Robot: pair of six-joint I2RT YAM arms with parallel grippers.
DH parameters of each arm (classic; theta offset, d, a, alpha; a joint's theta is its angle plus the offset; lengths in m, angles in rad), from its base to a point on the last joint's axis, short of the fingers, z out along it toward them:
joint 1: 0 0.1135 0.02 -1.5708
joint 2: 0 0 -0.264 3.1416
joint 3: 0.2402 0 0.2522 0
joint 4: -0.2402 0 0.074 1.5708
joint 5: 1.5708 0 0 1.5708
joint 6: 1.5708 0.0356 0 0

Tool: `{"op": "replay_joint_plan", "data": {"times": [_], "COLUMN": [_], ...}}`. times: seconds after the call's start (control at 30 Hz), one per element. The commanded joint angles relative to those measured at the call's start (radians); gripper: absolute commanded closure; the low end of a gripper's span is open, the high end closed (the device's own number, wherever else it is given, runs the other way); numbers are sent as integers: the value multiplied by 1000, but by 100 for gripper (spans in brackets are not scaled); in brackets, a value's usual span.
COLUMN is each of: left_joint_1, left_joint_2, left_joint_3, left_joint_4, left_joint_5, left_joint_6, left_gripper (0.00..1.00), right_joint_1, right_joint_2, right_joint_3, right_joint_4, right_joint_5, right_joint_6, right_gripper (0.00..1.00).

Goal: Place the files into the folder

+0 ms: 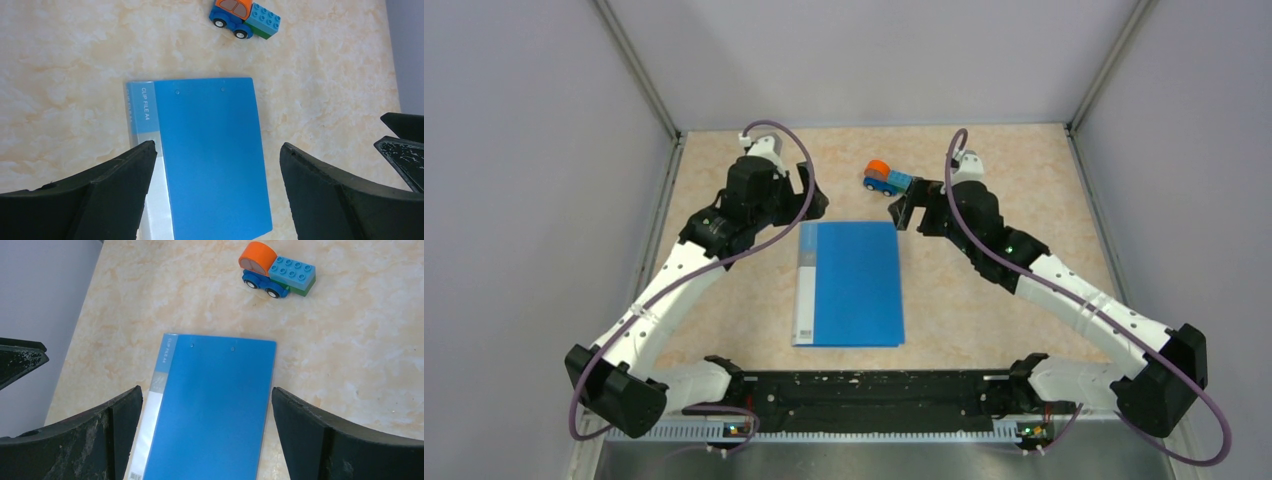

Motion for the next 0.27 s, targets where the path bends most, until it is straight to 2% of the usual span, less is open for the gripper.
{"op": "replay_joint_plan", "data": {"times": [0.0, 0.23], "left_joint_1": [4, 5], "left_joint_2": [-18, -15], "left_joint_3": [-3, -5], "left_joint_4": [4, 8], "left_joint_5": [-44, -52], "left_joint_6": [25, 36], "left_gripper": [2, 2], "right_joint_1": [-9, -9], "right_joint_2": [-26, -25], "right_joint_3": [18, 6], "right_joint_4": [33, 42], "right_joint_5": [23, 25], "right_joint_6": [-16, -19], "right_gripper": [1, 1]}}
